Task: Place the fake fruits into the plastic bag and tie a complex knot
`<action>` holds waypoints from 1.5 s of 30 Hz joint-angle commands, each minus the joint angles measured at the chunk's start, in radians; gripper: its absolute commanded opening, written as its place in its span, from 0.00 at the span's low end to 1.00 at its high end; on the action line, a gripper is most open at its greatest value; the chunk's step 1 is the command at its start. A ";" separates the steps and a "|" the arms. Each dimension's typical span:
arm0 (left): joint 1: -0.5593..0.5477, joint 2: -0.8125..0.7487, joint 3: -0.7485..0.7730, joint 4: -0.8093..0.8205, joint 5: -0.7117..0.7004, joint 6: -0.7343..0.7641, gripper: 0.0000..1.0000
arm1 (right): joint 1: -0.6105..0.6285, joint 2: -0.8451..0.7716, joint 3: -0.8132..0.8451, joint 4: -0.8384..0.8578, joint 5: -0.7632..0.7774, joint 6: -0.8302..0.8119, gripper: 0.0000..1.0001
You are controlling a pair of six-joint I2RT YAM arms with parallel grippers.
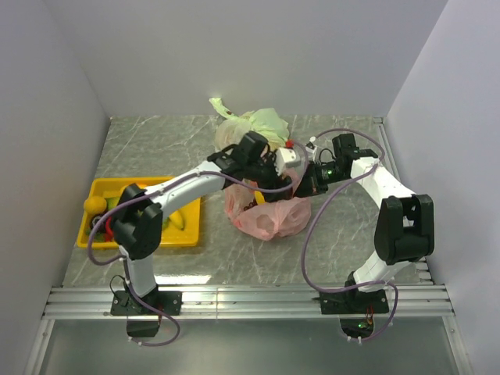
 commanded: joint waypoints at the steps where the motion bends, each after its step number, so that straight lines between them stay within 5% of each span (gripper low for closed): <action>1: -0.031 0.041 0.014 -0.019 0.068 0.018 0.19 | -0.018 0.003 0.046 0.018 -0.020 0.012 0.00; 2: -0.037 0.044 0.016 -0.048 0.081 0.018 0.25 | -0.025 0.008 0.050 0.011 -0.020 0.008 0.00; 3: -0.037 0.041 0.016 -0.058 0.088 0.011 0.43 | -0.033 0.013 0.054 0.005 -0.020 -0.003 0.00; 7: -0.037 0.007 0.077 -0.163 0.066 -0.008 0.83 | -0.050 0.005 0.038 -0.017 -0.004 -0.043 0.00; 10: -0.028 -0.042 0.147 -0.258 0.048 -0.020 0.99 | -0.048 -0.001 0.031 -0.023 0.003 -0.058 0.00; 16: 0.053 -0.246 0.217 -0.363 0.081 -0.109 0.99 | -0.047 -0.009 -0.018 -0.009 0.006 -0.075 0.00; 19: 0.191 -0.385 0.158 -0.471 0.100 -0.135 0.99 | -0.047 -0.016 -0.035 -0.009 0.016 -0.083 0.00; 24: 0.557 -0.576 0.007 -0.771 0.054 0.044 0.98 | -0.047 -0.038 -0.064 -0.006 0.030 -0.089 0.00; 30: 0.923 -0.698 -0.266 -0.895 -0.141 0.228 0.95 | -0.033 -0.043 -0.078 0.008 0.032 -0.074 0.00; 36: 0.997 -0.660 -0.510 -0.820 -0.334 0.219 0.99 | -0.015 -0.035 -0.072 0.026 0.030 -0.058 0.00; 45: 0.997 -0.512 -0.618 -0.625 -0.331 0.170 0.99 | 0.001 -0.041 -0.066 0.025 0.036 -0.048 0.00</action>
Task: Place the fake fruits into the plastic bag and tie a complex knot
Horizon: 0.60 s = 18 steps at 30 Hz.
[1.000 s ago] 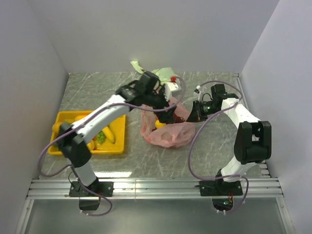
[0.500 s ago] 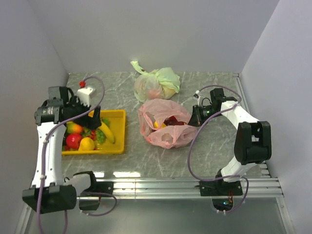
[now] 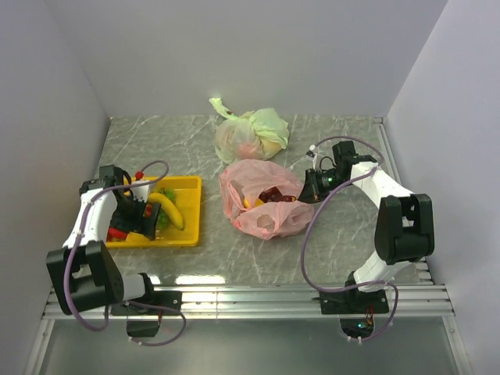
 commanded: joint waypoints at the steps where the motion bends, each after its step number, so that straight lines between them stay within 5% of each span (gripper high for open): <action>1: 0.002 0.051 -0.015 0.123 -0.016 -0.016 0.99 | 0.010 -0.043 0.011 0.012 0.005 0.006 0.00; 11: -0.033 0.163 -0.064 0.297 -0.059 -0.023 0.99 | 0.010 -0.049 0.026 0.004 0.012 0.018 0.00; 14: -0.033 0.157 -0.051 0.289 -0.048 -0.017 0.87 | 0.008 -0.051 0.026 0.001 0.014 0.017 0.00; 18: -0.035 0.102 0.032 0.161 -0.007 0.003 0.51 | 0.008 -0.055 0.029 -0.008 0.017 0.011 0.00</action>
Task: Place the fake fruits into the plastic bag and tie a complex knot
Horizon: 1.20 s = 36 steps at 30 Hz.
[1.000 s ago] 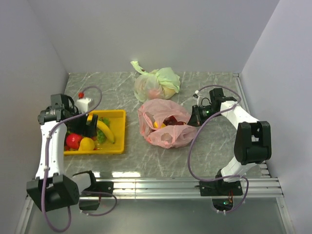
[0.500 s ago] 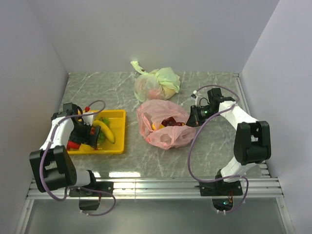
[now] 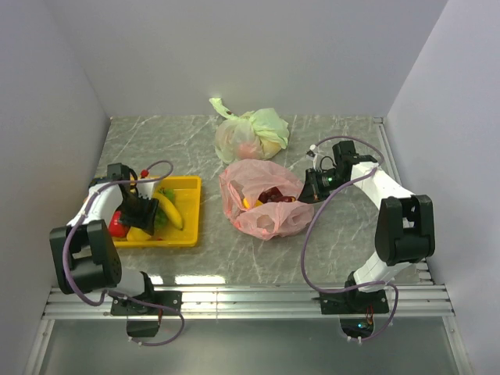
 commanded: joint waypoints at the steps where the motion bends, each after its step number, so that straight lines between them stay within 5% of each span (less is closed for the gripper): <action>1: -0.004 -0.084 0.127 -0.125 0.064 0.040 0.44 | 0.007 -0.048 0.030 -0.003 0.010 -0.002 0.00; 3: -0.020 -0.139 0.217 -0.192 0.098 0.061 0.33 | 0.007 -0.045 0.032 0.004 0.006 0.004 0.00; 8: -0.223 -0.162 0.385 -0.289 0.204 0.067 0.28 | 0.009 -0.035 0.050 0.005 -0.002 0.010 0.00; 19: -0.818 0.108 0.600 -0.060 0.337 -0.164 0.15 | 0.010 -0.071 0.076 0.042 -0.066 0.085 0.00; 23: -0.909 0.276 0.699 0.044 0.287 -0.190 0.12 | 0.018 -0.097 0.055 0.043 -0.064 0.059 0.00; 30: -0.933 0.556 1.084 0.135 0.228 -0.247 0.05 | 0.027 -0.136 0.001 0.011 -0.013 -0.039 0.00; 36: -0.972 0.626 1.012 0.195 0.369 -0.233 0.07 | 0.023 -0.134 0.009 0.039 -0.036 -0.007 0.00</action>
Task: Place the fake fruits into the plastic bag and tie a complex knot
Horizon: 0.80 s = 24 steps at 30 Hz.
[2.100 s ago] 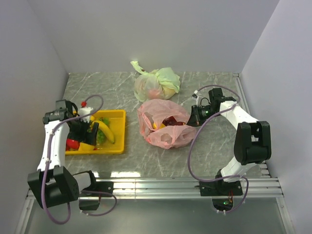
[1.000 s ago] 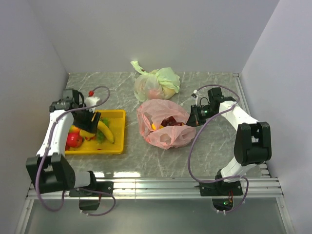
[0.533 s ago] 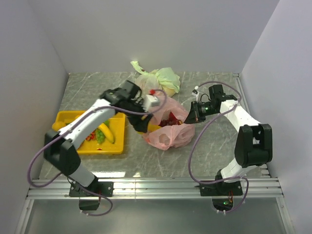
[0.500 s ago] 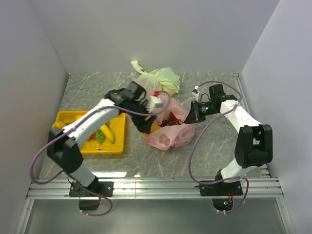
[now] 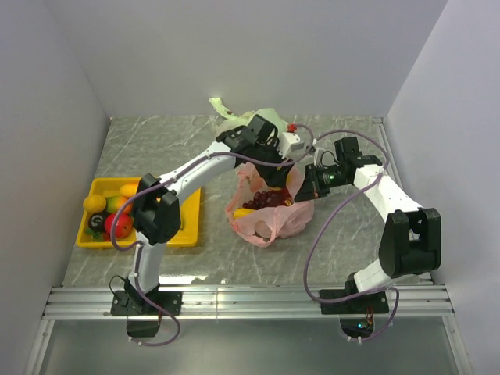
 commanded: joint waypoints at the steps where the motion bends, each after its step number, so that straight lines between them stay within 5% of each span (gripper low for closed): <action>1: -0.042 -0.011 -0.077 0.076 0.115 -0.007 0.08 | -0.011 -0.027 0.002 0.036 -0.015 0.016 0.00; 4: -0.066 -0.054 -0.183 0.084 0.175 0.027 0.18 | -0.042 0.008 -0.004 0.049 -0.043 0.041 0.00; 8: -0.075 -0.121 -0.237 0.070 0.187 0.025 0.67 | -0.050 0.017 -0.021 0.053 -0.038 0.039 0.00; 14: -0.030 -0.236 -0.117 -0.016 0.097 -0.065 0.99 | -0.050 0.016 -0.053 0.031 -0.003 -0.004 0.00; 18: 0.075 -0.379 -0.134 -0.040 0.034 -0.081 0.99 | -0.051 0.025 -0.045 0.006 0.026 -0.048 0.00; 24: 0.374 -0.583 -0.308 -0.143 0.020 -0.127 0.99 | -0.051 0.056 -0.004 -0.031 0.045 -0.076 0.00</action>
